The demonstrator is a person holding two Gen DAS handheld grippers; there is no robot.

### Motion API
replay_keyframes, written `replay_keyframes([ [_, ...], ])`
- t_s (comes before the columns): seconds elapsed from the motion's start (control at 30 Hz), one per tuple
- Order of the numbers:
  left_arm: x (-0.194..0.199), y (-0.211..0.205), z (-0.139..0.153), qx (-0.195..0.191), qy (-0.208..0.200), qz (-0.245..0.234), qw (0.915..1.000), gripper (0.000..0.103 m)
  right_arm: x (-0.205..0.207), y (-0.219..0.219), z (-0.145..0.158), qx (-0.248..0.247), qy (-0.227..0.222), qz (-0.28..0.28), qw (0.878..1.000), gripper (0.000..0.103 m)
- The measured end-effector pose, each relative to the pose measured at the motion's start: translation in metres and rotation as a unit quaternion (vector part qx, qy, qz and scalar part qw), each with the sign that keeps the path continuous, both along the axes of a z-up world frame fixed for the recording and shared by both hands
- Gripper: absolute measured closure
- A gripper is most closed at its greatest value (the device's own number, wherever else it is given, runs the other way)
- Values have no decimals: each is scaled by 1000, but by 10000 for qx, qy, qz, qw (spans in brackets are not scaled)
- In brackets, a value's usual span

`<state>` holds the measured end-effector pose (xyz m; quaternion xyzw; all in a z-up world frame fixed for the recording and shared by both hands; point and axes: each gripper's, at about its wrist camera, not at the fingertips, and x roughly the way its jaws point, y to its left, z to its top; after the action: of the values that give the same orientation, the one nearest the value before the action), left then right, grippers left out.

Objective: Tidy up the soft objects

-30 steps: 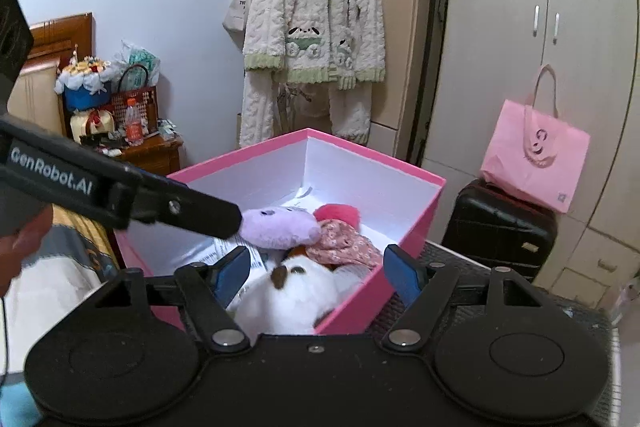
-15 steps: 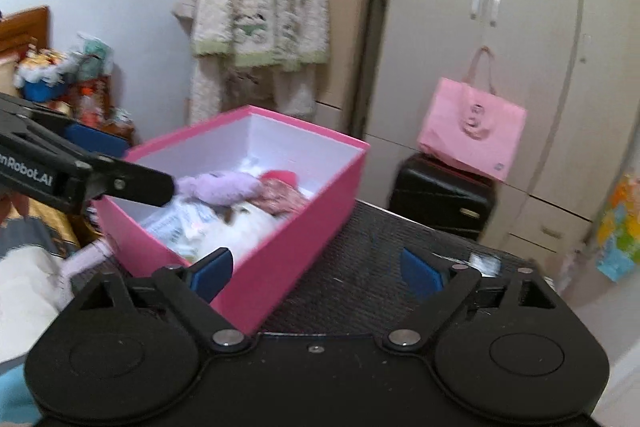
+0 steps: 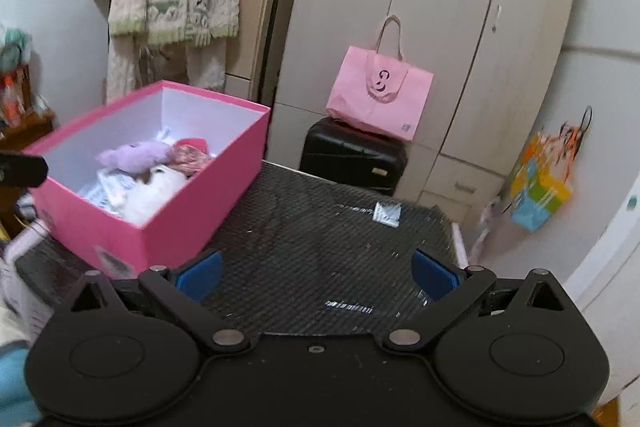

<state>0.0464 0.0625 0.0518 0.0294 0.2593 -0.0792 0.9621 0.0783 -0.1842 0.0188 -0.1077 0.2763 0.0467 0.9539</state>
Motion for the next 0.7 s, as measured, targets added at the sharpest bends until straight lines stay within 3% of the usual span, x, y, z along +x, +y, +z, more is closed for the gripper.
replay_keyframes([
  [0.23,-35,-20,-4,340,-557,115,9978,0,-49,0,6,-85,-574,-331,9978,1],
  [0.4,-35,-25,-12,214,-516,292,9980,0,-64,-15,5,460,-687,-936,9922,1],
  [0.7,-38,-30,-27,161,-395,321,9986,0,-83,-16,3,495,-936,-1281,9861,1],
])
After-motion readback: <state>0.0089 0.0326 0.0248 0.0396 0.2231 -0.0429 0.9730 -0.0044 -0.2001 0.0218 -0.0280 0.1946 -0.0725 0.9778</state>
